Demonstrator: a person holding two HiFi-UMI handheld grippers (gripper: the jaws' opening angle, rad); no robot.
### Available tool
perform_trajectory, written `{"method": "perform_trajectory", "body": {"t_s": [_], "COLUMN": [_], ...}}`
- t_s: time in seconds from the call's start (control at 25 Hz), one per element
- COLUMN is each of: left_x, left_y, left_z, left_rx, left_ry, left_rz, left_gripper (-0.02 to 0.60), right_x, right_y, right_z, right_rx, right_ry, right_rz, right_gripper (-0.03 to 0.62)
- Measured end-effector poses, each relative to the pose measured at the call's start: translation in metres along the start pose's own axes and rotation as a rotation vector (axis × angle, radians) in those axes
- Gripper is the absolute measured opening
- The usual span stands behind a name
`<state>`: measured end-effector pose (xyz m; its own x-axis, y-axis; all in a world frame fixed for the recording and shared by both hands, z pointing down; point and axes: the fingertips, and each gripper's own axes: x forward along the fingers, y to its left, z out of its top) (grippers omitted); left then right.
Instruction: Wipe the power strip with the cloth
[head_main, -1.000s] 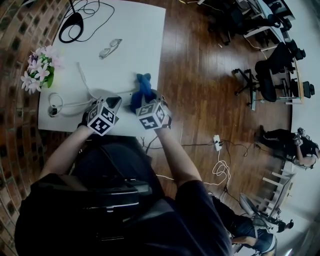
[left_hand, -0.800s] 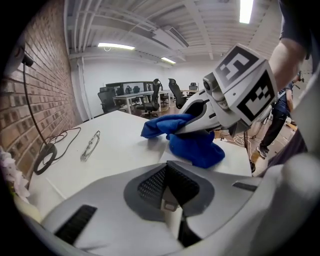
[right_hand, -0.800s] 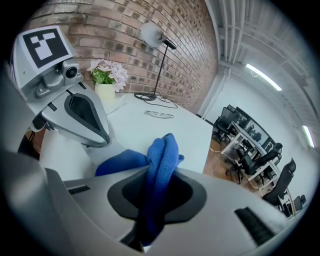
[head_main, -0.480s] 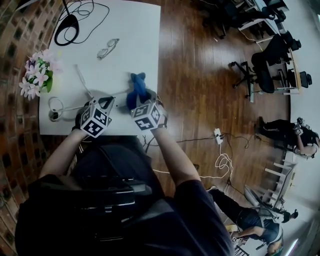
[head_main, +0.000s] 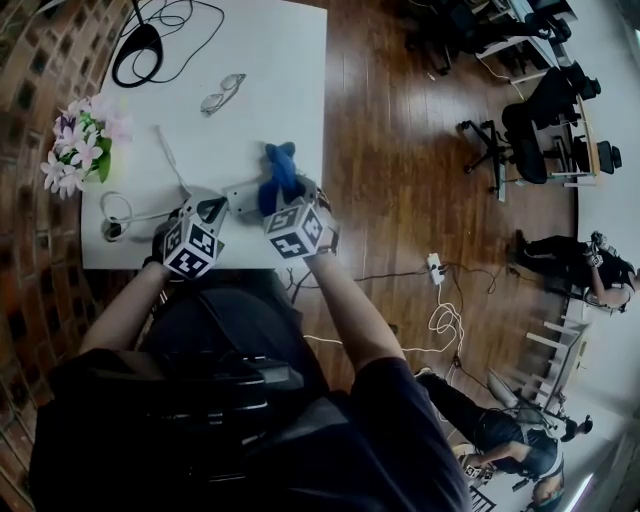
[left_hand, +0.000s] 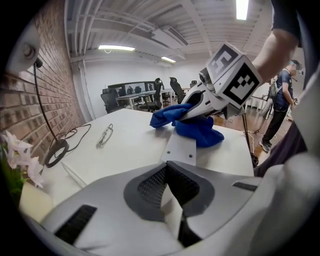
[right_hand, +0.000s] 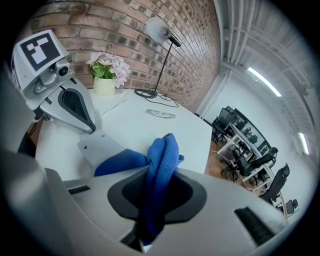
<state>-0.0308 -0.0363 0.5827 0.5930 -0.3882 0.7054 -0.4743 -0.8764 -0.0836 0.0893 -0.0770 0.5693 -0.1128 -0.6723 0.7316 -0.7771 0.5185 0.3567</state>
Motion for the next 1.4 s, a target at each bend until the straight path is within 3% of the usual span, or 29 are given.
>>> {"method": "perform_trajectory", "body": {"t_s": [0.36, 0.92, 1.4], "left_x": [-0.001, -0.002, -0.002], "left_y": [0.001, 0.001, 0.002], "left_z": [0.0, -0.002, -0.003], "left_rx": [-0.009, -0.032, -0.039], "left_ry": [-0.06, -0.098, -0.104], "left_rz": [0.008, -0.012, -0.013], "left_gripper": [0.011, 0.011, 0.011], "right_x": [-0.001, 0.0, -0.002], "right_y": [0.048, 0.069, 0.096], "right_z": [0.029, 0.043, 0.056], "right_rx": [-0.025, 0.007, 0.155], "right_ry": [-0.046, -0.033, -0.074], "right_rz": [0.075, 0.102, 0.227], "right_gripper": [0.049, 0.048, 0.051]}}
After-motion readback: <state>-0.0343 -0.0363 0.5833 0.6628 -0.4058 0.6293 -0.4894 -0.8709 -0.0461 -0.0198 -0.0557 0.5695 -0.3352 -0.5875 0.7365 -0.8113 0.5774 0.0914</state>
